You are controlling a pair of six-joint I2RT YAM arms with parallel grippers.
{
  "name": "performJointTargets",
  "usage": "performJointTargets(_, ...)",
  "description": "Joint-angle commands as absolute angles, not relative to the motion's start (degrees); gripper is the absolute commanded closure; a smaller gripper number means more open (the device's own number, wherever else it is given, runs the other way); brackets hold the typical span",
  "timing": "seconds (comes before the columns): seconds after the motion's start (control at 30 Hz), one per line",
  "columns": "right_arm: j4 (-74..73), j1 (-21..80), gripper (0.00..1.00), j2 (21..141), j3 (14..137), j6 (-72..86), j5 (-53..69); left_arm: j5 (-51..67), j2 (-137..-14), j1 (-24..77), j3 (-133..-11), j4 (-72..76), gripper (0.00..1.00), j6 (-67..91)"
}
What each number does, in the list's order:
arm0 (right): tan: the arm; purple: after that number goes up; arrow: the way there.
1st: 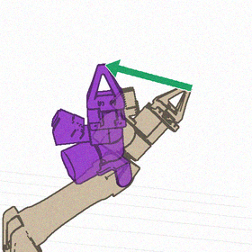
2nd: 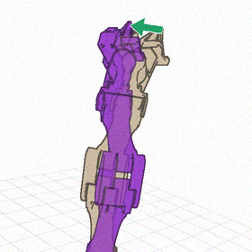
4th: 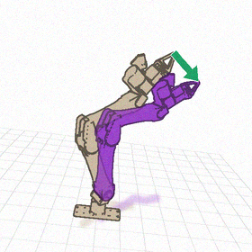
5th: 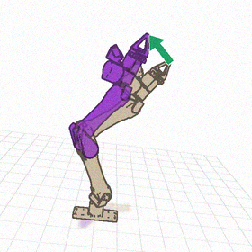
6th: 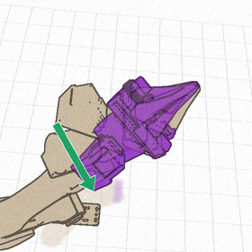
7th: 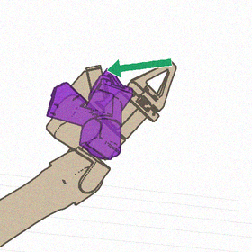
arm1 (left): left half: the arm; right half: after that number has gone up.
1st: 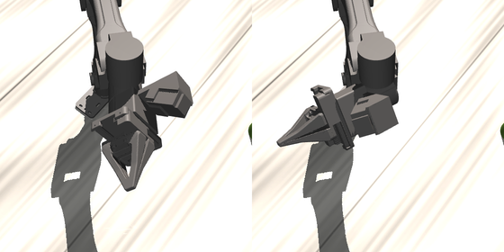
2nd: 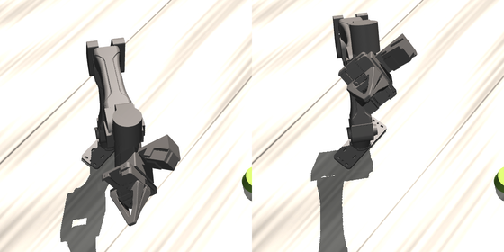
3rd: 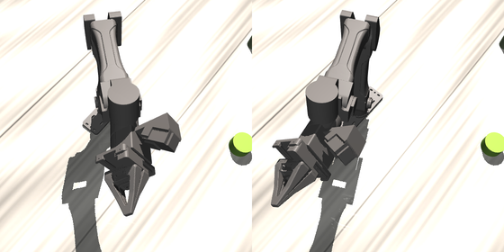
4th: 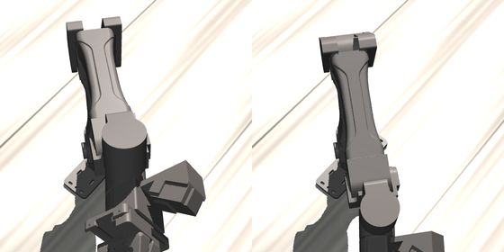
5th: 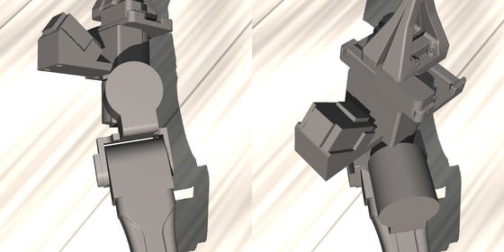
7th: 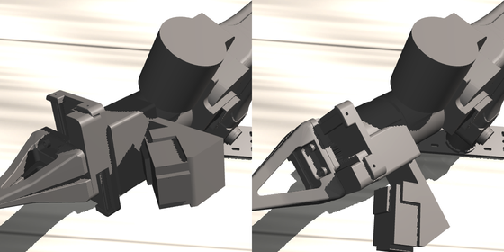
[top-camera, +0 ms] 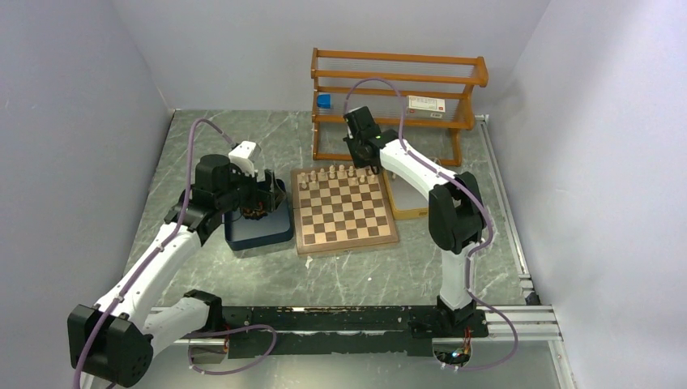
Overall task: Set up the chess pieces on the board
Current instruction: Place the chess piece on the chessboard.
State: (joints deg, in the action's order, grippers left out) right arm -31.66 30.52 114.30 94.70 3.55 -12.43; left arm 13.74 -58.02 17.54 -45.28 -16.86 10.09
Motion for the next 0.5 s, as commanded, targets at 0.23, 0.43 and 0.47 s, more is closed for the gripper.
performJointTargets(0.23,-26.5,29.4,0.97,115.6,91.2,0.8,-11.9,14.9,-58.1,17.2,-46.0,-17.3,0.00,9.2)
performJointTargets(0.43,-22.1,29.4,1.00,112.2,88.2,-9.7,-12.5,15.3,-58.1,17.2,-45.8,-17.2,0.00,9.2)
performJointTargets(0.47,-21.2,29.4,1.00,111.2,87.5,-12.1,-12.3,15.5,-58.1,17.2,-45.7,-17.1,0.00,9.2)
